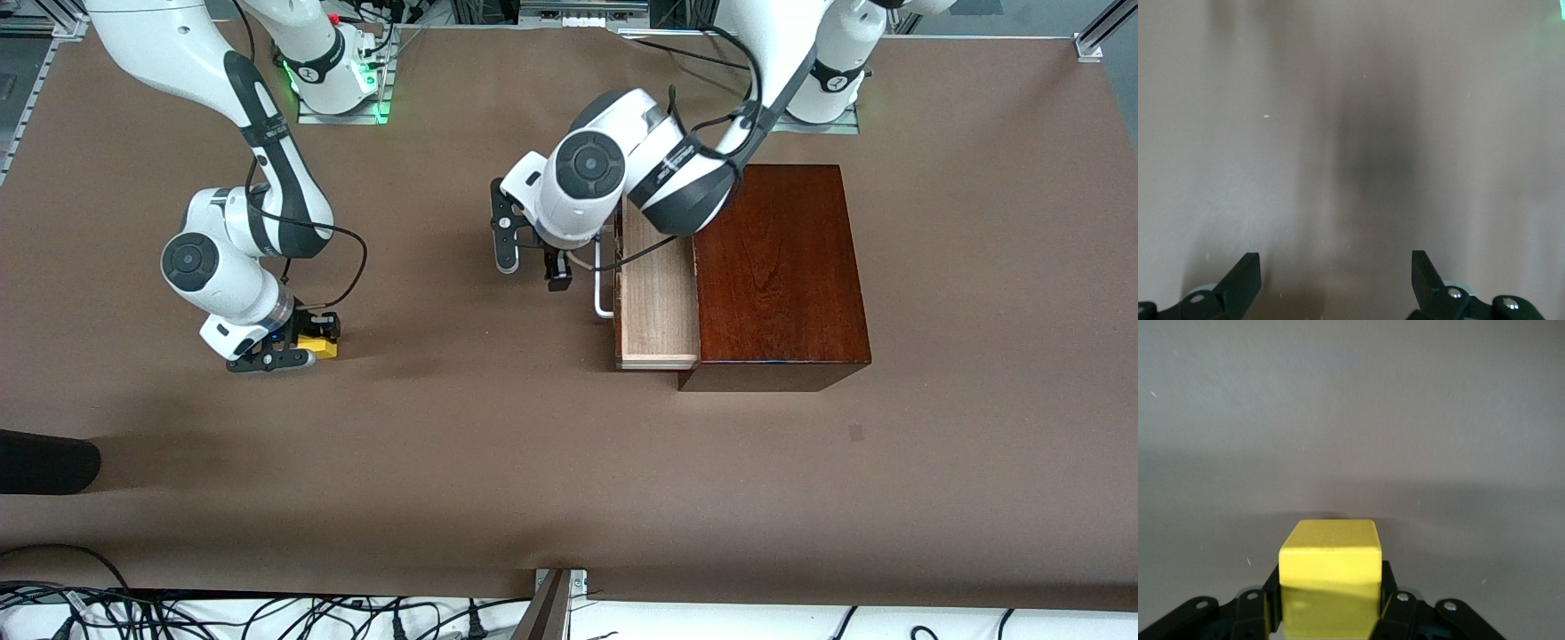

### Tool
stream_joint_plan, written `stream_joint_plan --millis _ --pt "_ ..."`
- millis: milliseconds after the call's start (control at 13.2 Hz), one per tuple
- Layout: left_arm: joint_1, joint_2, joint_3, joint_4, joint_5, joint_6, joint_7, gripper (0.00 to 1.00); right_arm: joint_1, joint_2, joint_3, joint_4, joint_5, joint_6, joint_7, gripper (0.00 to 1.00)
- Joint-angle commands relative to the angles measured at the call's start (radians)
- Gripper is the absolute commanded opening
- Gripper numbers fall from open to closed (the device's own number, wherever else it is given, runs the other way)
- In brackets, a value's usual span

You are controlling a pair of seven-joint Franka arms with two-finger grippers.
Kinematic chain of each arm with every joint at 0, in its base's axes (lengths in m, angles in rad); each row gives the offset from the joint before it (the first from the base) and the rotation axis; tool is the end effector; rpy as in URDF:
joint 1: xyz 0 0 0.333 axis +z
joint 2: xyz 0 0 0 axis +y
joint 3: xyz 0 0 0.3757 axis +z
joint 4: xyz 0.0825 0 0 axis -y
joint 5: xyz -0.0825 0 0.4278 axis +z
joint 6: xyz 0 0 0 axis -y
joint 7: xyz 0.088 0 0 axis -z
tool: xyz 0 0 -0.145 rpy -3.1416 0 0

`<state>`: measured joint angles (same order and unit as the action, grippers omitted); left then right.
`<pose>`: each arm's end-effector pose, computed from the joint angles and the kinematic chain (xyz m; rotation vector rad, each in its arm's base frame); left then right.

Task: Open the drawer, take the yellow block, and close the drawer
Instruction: 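Set the cube down with the right gripper while the left gripper pushes the drawer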

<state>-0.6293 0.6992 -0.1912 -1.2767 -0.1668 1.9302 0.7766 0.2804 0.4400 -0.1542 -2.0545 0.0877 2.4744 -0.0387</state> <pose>0.5677 -0.5815 0.3366 2.1017 -1.9448 -0.0581 0.6387 0.0836 0.2026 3.1245 0.1714 -0.0197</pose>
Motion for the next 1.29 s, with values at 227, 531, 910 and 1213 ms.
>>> stream_joint_plan --millis 227,531,910,1213 --pt "-0.018 0.071 0.006 -0.067 0.097 0.001 0.211 1.0 0.0 0.006 0.035 -0.056 0.075 0.04 0.023 0.0" --pt "-0.003 0.089 0.016 -0.064 0.179 -0.061 0.254 1.0 0.0 0.014 0.036 -0.061 0.073 0.046 0.013 0.1" --pt "0.023 0.082 0.025 -0.055 0.239 -0.178 0.254 1.0 -0.003 -0.044 0.028 -0.024 0.072 0.037 -0.02 1.0" --pt "0.043 0.079 0.029 -0.053 0.308 -0.262 0.254 1.0 -0.053 -0.177 0.021 -0.01 0.069 -0.01 -0.012 1.0"
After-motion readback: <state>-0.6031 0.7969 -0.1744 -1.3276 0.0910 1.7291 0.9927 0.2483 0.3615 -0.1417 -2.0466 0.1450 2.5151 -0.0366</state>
